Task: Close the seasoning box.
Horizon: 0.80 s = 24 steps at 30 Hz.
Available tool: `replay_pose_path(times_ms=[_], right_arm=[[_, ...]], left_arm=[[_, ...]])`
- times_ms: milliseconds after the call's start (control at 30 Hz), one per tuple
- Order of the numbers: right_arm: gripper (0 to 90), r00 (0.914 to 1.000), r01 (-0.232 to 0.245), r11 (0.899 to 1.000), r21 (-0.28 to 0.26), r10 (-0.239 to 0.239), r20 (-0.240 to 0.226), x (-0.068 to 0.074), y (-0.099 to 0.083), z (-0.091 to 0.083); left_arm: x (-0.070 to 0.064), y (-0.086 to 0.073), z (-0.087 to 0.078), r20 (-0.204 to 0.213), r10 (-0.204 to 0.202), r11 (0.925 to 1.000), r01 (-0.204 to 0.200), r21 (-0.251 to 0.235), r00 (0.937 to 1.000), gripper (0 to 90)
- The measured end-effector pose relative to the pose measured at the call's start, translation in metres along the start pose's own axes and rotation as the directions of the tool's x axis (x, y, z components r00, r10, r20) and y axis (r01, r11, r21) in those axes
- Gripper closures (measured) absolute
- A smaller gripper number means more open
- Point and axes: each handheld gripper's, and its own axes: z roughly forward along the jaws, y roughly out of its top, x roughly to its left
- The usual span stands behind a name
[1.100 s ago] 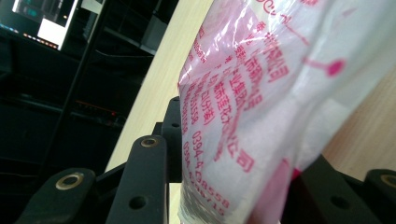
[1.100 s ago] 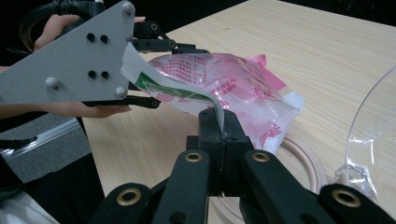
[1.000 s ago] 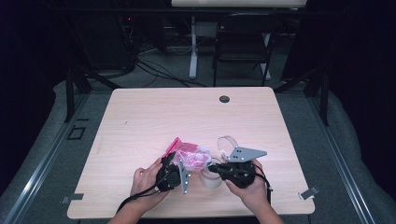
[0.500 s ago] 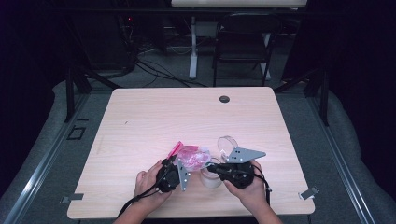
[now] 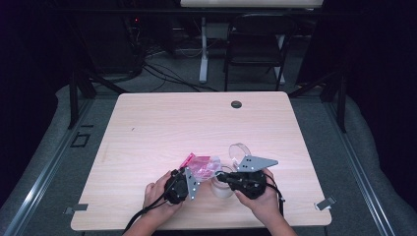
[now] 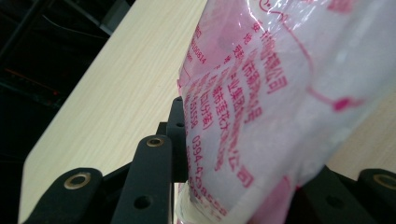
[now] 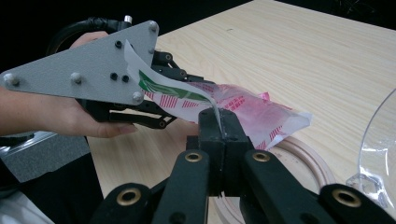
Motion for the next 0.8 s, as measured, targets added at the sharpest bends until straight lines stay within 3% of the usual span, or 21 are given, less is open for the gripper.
replay_pose_path(times_ms=[167, 300, 500, 667, 800], right_arm=[[90.0, 1.0000, 0.006, 1.000, 0.003, -0.006, 0.004, 0.0013, -0.0002, 0.0004], [89.0, 1.0000, 0.008, 1.000, -0.005, -0.008, 0.004, 0.0008, 0.0001, -0.0003], [84.5, 1.0000, -0.001, 1.000, -0.016, 0.001, -0.007, -0.0002, 0.0004, -0.0021], [77.0, 0.9998, -0.006, 0.999, -0.043, 0.006, -0.020, -0.0001, 0.0017, -0.0039], [73.8, 0.9998, -0.002, 0.999, -0.053, 0.001, -0.020, 0.0009, 0.0028, -0.0048]], left_arm=[[-0.0009, -0.0009, 0.0021, 0.032, -0.010, 0.9999, 0.010, 0.001, 0.9994, 70.8], [0.0005, -0.0020, 0.0032, 0.062, -0.050, 0.9988, 0.050, 0.000, 0.9968, 71.3], [0.0001, -0.0044, 0.0051, 0.088, -0.075, 0.9971, 0.075, -0.001, 0.9933, 71.6], [0.0022, -0.0065, 0.0060, 0.108, -0.119, 0.9928, 0.120, -0.002, 0.9870, 71.9], [0.0030, -0.0069, 0.0057, 0.120, -0.128, 0.9917, 0.129, 0.004, 0.9844, 72.0]])
